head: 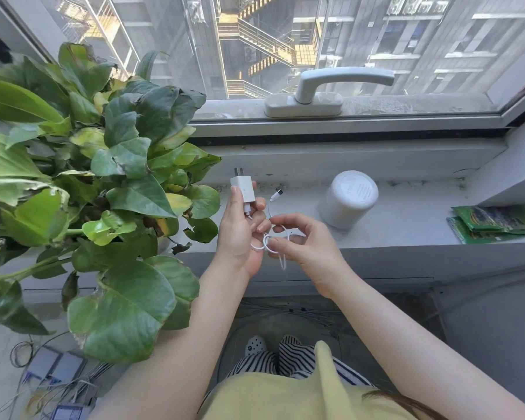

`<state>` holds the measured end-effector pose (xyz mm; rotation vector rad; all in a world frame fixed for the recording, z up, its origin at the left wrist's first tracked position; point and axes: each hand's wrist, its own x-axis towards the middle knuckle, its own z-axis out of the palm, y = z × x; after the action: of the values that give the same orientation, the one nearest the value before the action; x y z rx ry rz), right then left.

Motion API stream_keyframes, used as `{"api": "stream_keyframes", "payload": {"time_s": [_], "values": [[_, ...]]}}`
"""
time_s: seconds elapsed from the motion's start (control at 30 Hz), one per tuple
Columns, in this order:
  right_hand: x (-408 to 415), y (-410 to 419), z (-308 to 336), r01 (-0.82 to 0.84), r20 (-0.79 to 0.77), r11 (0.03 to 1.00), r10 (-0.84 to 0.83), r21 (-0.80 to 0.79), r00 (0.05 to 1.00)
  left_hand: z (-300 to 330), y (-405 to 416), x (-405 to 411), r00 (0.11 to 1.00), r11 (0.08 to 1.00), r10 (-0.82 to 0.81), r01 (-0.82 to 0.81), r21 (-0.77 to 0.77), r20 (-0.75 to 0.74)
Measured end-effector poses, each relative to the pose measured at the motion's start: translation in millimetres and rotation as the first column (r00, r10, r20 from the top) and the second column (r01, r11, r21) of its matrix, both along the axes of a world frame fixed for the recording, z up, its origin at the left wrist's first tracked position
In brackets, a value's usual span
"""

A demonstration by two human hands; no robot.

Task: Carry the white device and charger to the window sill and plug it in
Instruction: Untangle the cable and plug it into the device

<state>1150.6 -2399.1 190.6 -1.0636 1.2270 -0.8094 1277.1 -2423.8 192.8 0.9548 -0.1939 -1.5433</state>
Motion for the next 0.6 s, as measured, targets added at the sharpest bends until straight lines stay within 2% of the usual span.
{"api": "stream_keyframes", "payload": {"time_s": [0.1,0.2,0.33,0.43,0.5,0.6], "values": [[-4,-2,3,0.051,-0.097,0.995,-0.059,-0.084,0.994,-2,-1,4,0.994,0.999,0.025,-0.029,0.037,0.105],[-14,-3,-2,0.097,-0.192,0.981,-0.129,-0.169,0.973,-3,-3,12,0.956,0.982,0.110,-0.147,0.120,0.274],[-23,1,-8,0.186,-0.170,0.962,-0.221,-0.201,0.960,-7,1,16,0.748,0.936,0.208,-0.340,0.094,0.631],[-25,2,-9,0.226,-0.137,0.951,-0.258,-0.210,0.957,-7,1,17,0.626,0.922,0.253,-0.387,0.011,0.738],[-23,-1,-9,0.202,-0.115,0.958,-0.228,-0.204,0.967,-5,-4,17,0.678,0.951,0.196,-0.306,0.031,0.708],[-15,-7,-9,0.205,-0.027,0.963,-0.213,-0.177,0.977,-1,-9,5,0.868,0.984,0.047,-0.127,0.128,0.495]]}}
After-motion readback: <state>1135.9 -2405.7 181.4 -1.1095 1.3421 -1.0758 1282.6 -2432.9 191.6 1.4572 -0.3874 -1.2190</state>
